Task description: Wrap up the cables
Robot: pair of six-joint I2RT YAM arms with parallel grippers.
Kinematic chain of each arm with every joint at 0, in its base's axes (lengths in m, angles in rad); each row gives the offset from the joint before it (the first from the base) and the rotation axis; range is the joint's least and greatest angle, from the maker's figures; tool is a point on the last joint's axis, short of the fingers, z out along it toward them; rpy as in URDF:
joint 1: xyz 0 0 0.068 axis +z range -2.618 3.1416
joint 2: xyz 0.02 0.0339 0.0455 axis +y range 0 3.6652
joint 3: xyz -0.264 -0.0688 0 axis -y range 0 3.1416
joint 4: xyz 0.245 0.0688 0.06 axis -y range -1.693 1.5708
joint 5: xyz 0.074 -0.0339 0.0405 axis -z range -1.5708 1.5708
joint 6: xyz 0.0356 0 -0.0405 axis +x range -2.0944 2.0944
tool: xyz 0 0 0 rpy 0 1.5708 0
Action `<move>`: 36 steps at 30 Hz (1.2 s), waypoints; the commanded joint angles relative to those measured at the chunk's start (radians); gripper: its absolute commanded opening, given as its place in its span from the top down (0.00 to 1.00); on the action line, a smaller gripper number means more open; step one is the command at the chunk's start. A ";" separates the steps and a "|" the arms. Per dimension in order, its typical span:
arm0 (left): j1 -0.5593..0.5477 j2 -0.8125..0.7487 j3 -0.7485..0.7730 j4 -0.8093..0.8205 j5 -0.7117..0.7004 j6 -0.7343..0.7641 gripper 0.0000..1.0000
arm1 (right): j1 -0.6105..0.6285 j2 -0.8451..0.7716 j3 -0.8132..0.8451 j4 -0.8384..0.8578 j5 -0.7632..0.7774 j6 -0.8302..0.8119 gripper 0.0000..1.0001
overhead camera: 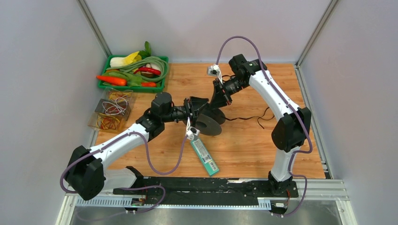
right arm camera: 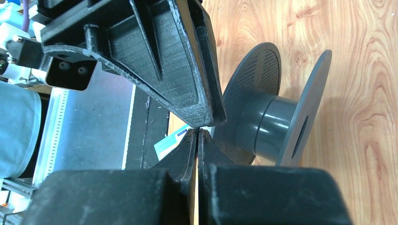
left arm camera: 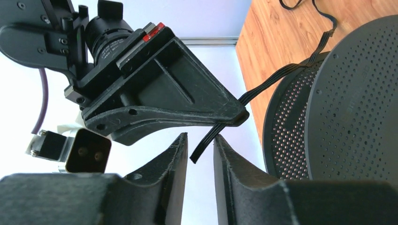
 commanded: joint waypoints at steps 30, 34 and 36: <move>-0.015 0.408 1.046 -1.320 -0.096 -0.772 1.00 | -0.089 -0.650 -0.572 0.965 0.411 0.482 0.28; -0.013 0.381 0.985 -1.251 -0.080 -0.850 1.00 | -0.071 -0.635 -0.584 1.006 0.402 0.509 0.29; -0.013 0.373 0.961 -1.223 -0.087 -0.877 1.00 | -0.063 -0.610 -0.576 0.991 0.373 0.517 0.30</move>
